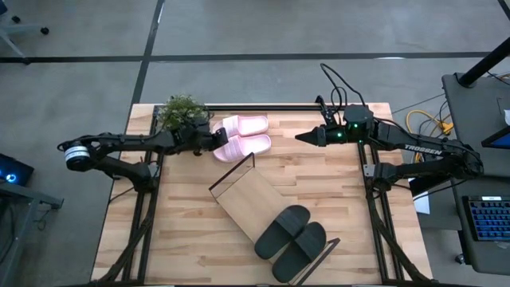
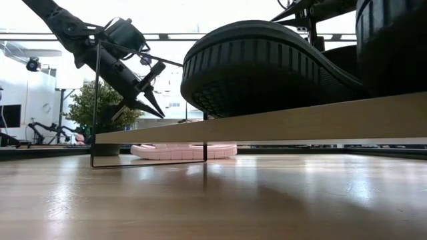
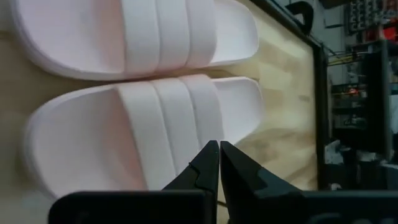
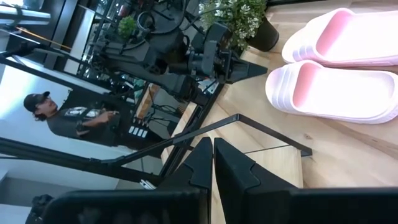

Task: Pick and place slides into the shelf
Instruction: Put the bottom pink slipper on the shelf beside the black slipper

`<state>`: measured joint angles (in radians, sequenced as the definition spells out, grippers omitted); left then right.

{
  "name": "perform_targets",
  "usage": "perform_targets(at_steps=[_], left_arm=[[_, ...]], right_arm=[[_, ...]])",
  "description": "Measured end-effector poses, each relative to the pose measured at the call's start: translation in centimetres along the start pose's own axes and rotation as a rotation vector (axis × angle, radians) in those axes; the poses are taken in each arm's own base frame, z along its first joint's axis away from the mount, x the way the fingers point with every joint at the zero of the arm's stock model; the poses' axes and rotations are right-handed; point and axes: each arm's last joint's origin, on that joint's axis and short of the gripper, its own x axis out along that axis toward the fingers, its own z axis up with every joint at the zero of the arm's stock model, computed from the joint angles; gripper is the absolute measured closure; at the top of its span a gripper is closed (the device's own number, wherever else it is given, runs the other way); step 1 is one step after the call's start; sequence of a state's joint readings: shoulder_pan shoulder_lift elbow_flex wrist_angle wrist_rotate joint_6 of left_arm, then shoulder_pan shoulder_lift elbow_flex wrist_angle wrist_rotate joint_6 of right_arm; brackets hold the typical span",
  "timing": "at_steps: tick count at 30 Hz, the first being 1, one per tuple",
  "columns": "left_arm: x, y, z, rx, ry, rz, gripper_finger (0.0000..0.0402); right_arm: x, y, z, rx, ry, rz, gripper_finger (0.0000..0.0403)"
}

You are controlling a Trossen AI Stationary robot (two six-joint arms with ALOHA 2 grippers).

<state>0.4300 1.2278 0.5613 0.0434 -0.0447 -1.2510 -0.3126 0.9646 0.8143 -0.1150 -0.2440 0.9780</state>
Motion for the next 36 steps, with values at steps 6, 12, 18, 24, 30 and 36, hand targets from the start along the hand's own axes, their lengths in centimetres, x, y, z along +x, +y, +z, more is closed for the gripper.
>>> perform_targets(at_steps=[6,12,18,24,30,36], left_arm=[[-0.1,0.9,-0.8,0.022,0.030,0.100,0.0402],[-0.1,0.9,-1.1,0.034,0.032,0.106,0.0402],[-0.1,1.2,-1.2,0.098,0.040,0.138,0.0402],[-0.1,1.2,-1.2,0.121,0.040,0.130,0.0402],[-0.1,1.3,-1.3,0.121,0.054,0.129,0.0380],[-0.1,1.3,-1.3,0.115,0.058,0.128,0.0304]], right_arm=[[0.0,0.0,0.0,0.000,0.000,0.000,0.0394],[0.0,0.0,0.0,0.000,0.000,0.000,0.0394],[0.0,0.0,0.0,-0.001,0.000,0.000,0.0394],[0.0,0.0,0.0,-0.001,0.001,0.000,0.0394],[0.0,0.0,0.0,-0.001,0.001,0.000,0.0394],[0.0,0.0,0.0,-0.001,0.001,0.000,0.0394]])
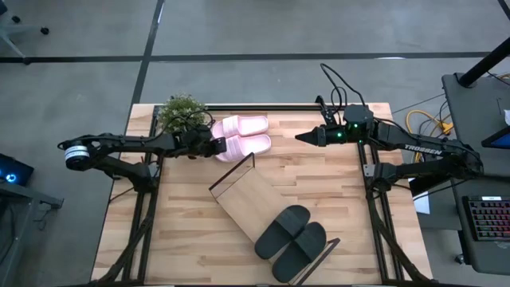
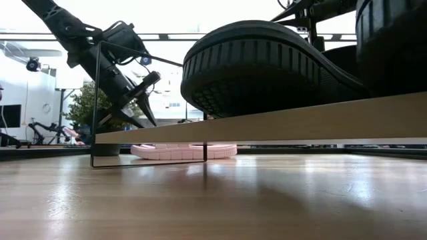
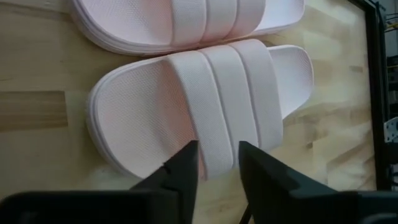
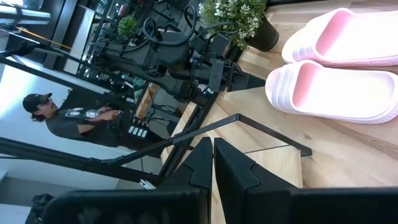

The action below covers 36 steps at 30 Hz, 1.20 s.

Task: Pick and place slides into the shelf
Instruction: Put the bottom pink slipper on the shelf beside the black slipper

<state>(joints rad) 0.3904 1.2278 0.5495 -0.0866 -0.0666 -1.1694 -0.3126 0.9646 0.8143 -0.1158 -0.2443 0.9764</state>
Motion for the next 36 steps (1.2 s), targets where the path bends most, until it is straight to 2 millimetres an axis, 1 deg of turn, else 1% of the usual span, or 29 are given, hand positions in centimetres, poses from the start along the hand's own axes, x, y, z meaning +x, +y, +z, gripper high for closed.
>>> perform_targets(at_steps=[3,7,11,16,20,27,36], left_arm=[[0.0,0.0,0.0,0.002,0.000,0.000,0.0276],[0.0,0.0,0.0,0.005,-0.020,0.010,0.0262],[0.5,0.5,-0.2,-0.001,-0.022,0.022,0.0260],[1.6,1.2,-0.8,-0.070,-0.042,-0.058,0.0260],[2.0,1.2,-0.8,-0.113,-0.074,-0.142,0.0260],[2.1,1.7,-1.1,-0.109,-0.055,-0.129,0.0260],[2.0,1.7,-1.3,-0.098,-0.016,-0.135,0.0260]], right_arm=[[0.0,0.0,0.0,0.002,0.000,0.000,0.0394],[0.0,0.0,0.0,0.002,0.000,0.000,0.0394],[0.0,0.0,0.0,0.002,0.000,0.000,0.0394],[0.0,0.0,0.0,0.017,0.002,0.000,0.0394],[0.0,0.0,0.0,0.019,0.014,0.009,0.0394],[0.0,0.1,0.0,0.018,0.017,0.013,0.0394],[0.0,0.1,0.0,0.012,0.015,0.013,0.0394]])
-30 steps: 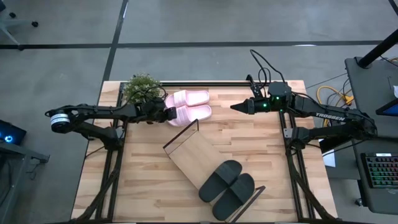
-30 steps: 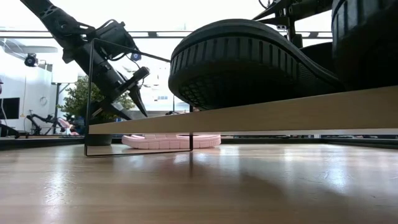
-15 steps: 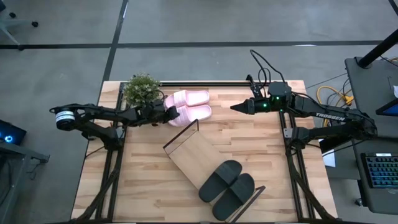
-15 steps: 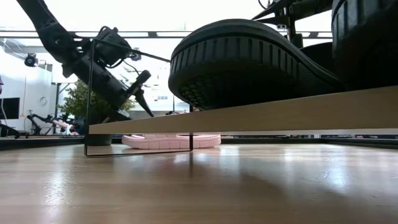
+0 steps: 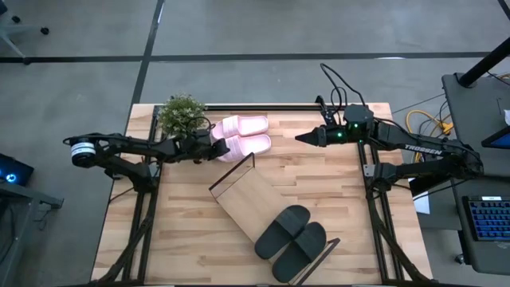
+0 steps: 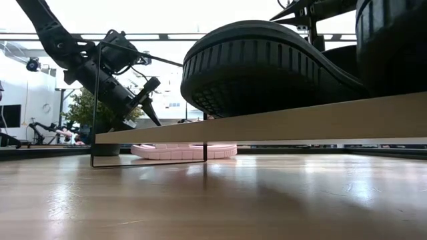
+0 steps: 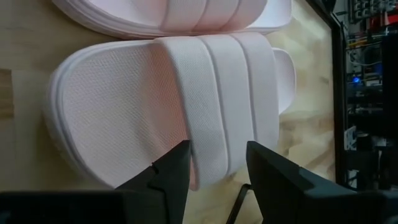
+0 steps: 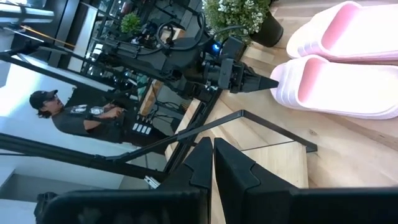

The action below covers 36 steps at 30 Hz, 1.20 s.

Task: Pick and place slides into the shelf
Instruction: Put the bottom pink slipper on the shelf beside the black slipper

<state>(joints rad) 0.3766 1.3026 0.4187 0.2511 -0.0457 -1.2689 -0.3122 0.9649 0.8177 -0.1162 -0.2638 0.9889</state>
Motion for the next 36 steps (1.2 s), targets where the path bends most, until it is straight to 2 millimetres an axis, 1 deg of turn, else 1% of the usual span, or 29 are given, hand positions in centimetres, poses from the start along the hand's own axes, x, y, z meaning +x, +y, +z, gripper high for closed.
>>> perform_targets(at_steps=[9,12,17,23,29,33,36], left_arm=[[1.0,0.5,-0.2,0.001,0.008,0.049,0.0260],[1.4,0.1,-0.2,0.001,0.001,0.023,0.0260],[2.2,-0.9,0.1,-0.011,-0.036,-0.083,0.0260],[3.3,-0.7,-0.2,-0.007,0.003,-0.064,0.0260],[3.8,-0.9,-0.4,-0.003,0.008,-0.079,0.0261],[3.8,-1.3,-0.3,-0.004,-0.007,-0.126,0.0273],[3.8,-1.5,-0.2,-0.005,-0.014,-0.148,0.0296]], right_arm=[[0.0,0.0,0.0,0.002,-0.001,-0.001,0.0394],[0.0,0.0,0.0,0.006,-0.001,-0.001,0.0394],[0.0,0.0,0.0,0.006,-0.001,-0.002,0.0394],[0.0,0.0,0.0,0.010,0.000,-0.002,0.0394],[0.0,0.0,0.0,0.014,0.000,-0.002,0.0394],[0.0,0.0,0.0,0.014,0.000,-0.002,0.0394],[0.0,0.0,0.0,0.013,0.000,-0.002,0.0394]])
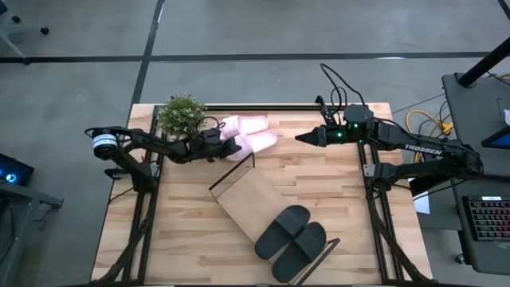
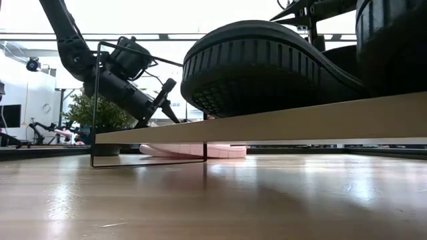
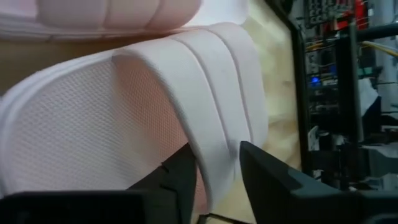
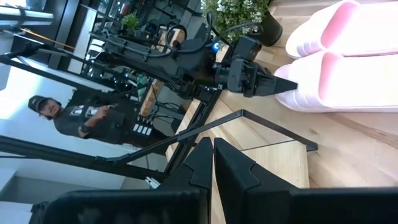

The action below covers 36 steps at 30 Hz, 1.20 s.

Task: Pick and place slides into the shelf
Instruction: Put the bottom pink slipper on the shelf beside the black slipper

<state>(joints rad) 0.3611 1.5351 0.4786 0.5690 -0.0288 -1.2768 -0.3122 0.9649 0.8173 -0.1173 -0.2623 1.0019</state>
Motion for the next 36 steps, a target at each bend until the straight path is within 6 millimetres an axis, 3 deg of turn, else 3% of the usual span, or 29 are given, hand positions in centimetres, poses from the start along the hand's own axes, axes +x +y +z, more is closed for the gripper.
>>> perform_targets(at_steps=[8,22,36], left_arm=[[-0.1,-0.2,0.0,0.011,0.002,-0.014,0.0394],[-0.7,-1.3,0.2,0.031,0.023,-0.098,0.0391],[-3.3,-3.9,1.1,0.057,-0.024,-0.247,0.0391]], right_arm=[[0.0,0.0,0.0,-0.005,0.000,0.000,0.0394],[0.0,0.0,0.0,-0.021,0.000,-0.001,0.0394],[0.0,-0.1,0.0,-0.059,0.003,-0.006,0.0394]])
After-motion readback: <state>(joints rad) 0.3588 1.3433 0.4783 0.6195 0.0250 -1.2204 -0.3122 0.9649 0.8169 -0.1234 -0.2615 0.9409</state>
